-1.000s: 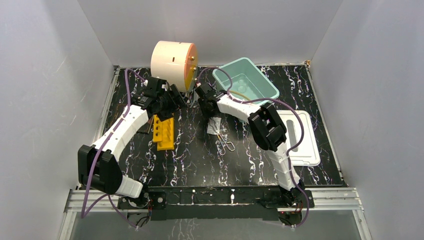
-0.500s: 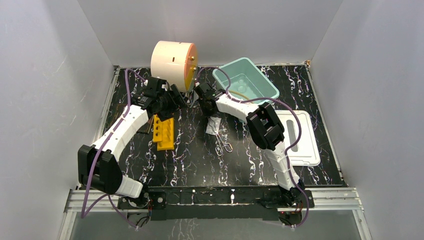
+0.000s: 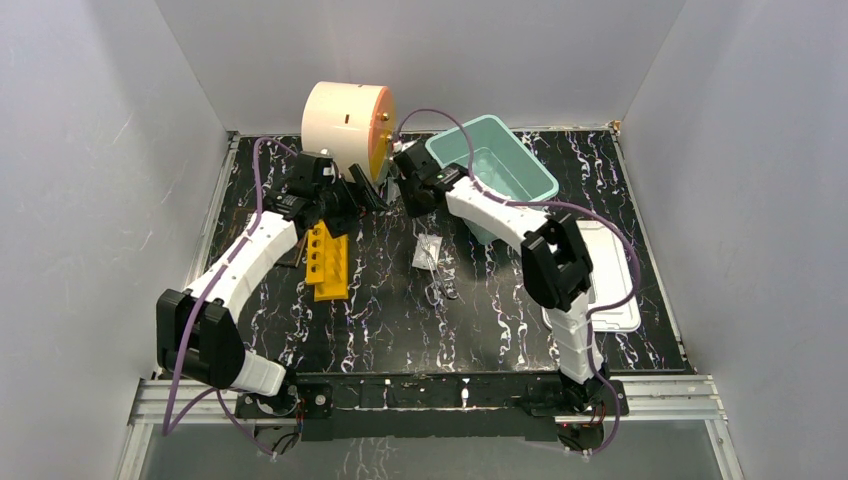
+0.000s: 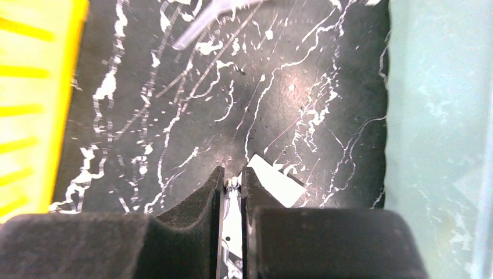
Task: Organize the chemistry lab equipment
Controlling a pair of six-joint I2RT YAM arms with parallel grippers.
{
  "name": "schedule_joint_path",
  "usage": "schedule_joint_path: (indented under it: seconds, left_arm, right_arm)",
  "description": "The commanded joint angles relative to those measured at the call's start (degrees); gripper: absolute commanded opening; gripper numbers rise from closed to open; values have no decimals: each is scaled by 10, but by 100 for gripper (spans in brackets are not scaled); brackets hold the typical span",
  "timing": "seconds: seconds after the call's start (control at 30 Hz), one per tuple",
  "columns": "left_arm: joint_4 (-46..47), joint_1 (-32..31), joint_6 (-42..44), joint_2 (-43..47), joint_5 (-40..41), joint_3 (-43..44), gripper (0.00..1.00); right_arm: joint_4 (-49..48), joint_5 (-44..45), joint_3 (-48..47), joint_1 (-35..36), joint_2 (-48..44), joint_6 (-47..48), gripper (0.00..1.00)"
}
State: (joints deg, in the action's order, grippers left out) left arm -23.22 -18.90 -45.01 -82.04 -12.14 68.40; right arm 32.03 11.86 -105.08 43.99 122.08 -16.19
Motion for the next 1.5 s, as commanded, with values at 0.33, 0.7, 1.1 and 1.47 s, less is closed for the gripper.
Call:
schedule_joint_path:
  seconds: [0.33, 0.7, 1.1, 1.47]
  left_arm:
    - [106, -8, 12, -23, -140, -64, 78]
    - [212, -92, 56, -74, -88, -98, 65]
    - [338, -108, 52, -135, -164, -107, 41]
    - [343, -114, 82, -131, -182, -101, 0]
  right_arm:
    - [4, -70, 7, -26, -105, -63, 0]
    - [-16, -148, 57, -52, -146, -115, 0]
    - [-57, -207, 110, -71, -174, -145, 0]
    - [-55, -220, 106, -78, -168, -156, 0]
